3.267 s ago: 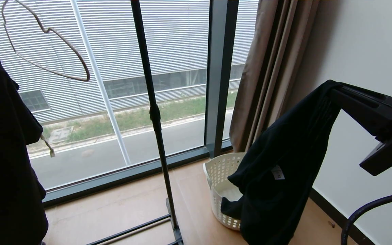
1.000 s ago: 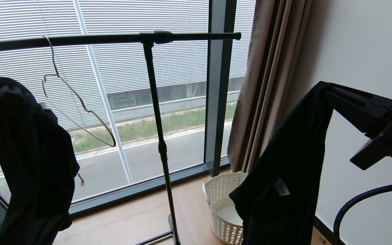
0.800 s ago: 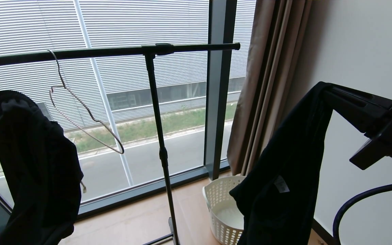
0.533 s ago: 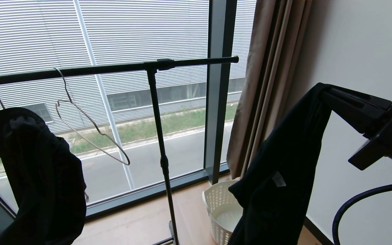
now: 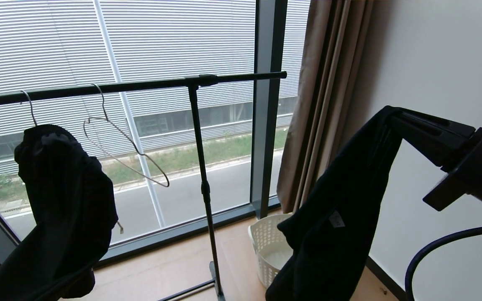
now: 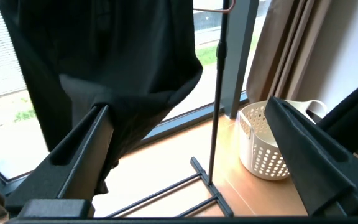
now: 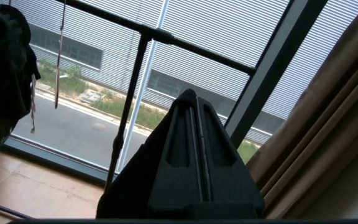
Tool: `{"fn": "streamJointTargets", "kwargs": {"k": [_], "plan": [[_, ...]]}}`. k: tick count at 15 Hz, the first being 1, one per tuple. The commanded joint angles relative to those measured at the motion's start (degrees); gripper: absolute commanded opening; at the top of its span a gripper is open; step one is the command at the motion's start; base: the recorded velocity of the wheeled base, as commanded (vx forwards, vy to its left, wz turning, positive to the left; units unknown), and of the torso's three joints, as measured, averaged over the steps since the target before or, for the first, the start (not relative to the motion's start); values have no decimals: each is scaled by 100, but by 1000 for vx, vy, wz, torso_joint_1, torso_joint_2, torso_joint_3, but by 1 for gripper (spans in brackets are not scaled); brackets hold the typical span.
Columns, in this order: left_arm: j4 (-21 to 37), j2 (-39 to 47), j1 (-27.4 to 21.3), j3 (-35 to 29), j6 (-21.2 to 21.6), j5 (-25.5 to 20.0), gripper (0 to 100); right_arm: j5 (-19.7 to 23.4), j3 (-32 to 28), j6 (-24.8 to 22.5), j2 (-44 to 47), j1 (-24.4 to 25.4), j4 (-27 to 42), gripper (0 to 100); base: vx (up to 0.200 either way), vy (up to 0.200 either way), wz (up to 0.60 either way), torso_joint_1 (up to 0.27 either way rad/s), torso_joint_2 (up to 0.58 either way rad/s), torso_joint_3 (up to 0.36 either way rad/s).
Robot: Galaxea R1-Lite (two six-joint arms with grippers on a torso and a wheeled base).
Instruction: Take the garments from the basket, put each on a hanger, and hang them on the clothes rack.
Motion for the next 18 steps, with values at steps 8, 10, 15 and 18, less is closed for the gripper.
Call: {"fn": "streamJointTargets", "kwargs": {"k": [8, 10, 15, 18], "plan": [[-1, 6, 1, -2, 4, -4, 100, 6, 61, -5, 26, 2, -31, 0, -25, 0, 0, 1, 0, 0], [-1, 6, 9, -2, -5, -4, 100, 6, 61, -5, 44, 2, -31, 0, -200, 0, 0, 14, 5, 0], [-1, 6, 1, -2, -5, 5, 100, 6, 70, -14, 44, 2, -31, 0, 0, 0, 0, 0, 0, 0], [34, 436, -34, -2, 83, -22, 100, 6, 70, -14, 44, 2, -31, 0, 0, 0, 0, 0, 0, 0]]}}
